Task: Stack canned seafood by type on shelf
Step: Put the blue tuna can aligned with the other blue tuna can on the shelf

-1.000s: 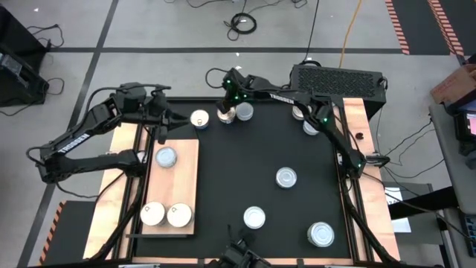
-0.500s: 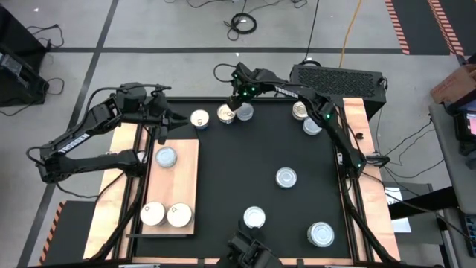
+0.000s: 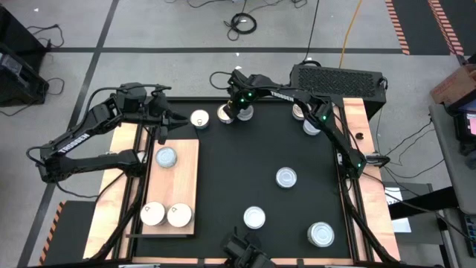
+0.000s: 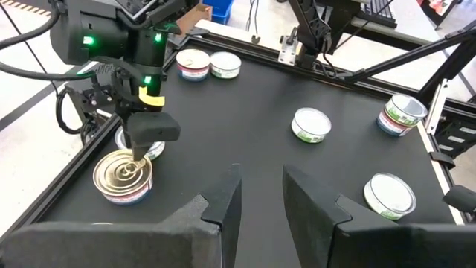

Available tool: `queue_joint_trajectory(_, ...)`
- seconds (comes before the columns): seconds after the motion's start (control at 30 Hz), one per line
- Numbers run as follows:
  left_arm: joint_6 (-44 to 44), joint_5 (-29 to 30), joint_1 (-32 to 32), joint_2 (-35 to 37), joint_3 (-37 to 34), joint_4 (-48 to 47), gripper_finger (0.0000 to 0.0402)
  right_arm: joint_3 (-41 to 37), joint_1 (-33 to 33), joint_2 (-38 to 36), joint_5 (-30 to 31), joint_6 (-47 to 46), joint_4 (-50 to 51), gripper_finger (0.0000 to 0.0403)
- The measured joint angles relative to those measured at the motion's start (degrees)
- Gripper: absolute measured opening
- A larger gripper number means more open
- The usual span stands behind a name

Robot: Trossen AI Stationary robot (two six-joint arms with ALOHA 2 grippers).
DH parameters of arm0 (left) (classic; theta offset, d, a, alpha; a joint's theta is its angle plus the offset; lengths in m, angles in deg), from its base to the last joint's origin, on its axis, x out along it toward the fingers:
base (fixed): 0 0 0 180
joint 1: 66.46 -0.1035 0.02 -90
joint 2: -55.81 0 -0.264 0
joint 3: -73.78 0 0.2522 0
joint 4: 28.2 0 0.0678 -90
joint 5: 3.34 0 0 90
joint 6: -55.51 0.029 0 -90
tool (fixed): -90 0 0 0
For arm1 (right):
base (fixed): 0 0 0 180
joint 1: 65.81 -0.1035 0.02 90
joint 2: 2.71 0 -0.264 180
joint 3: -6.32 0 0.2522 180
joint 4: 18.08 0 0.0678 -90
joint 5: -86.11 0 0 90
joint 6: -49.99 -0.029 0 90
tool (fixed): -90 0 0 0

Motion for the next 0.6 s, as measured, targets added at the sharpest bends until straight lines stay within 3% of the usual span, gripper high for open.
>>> queue_joint_trajectory(0.3,-0.99,-0.02,0.0,0.0,0.0,-0.02,0.01,-1.18,-0.41,-0.11,0.92,-1.64,-0.16,0.0088)
queue_joint_trajectory(0.6,-1.33,-0.04,0.0,0.0,0.0,-0.27,0.01,-1.16,-0.42,0.15,3.49,-3.57,-0.66,0.002)
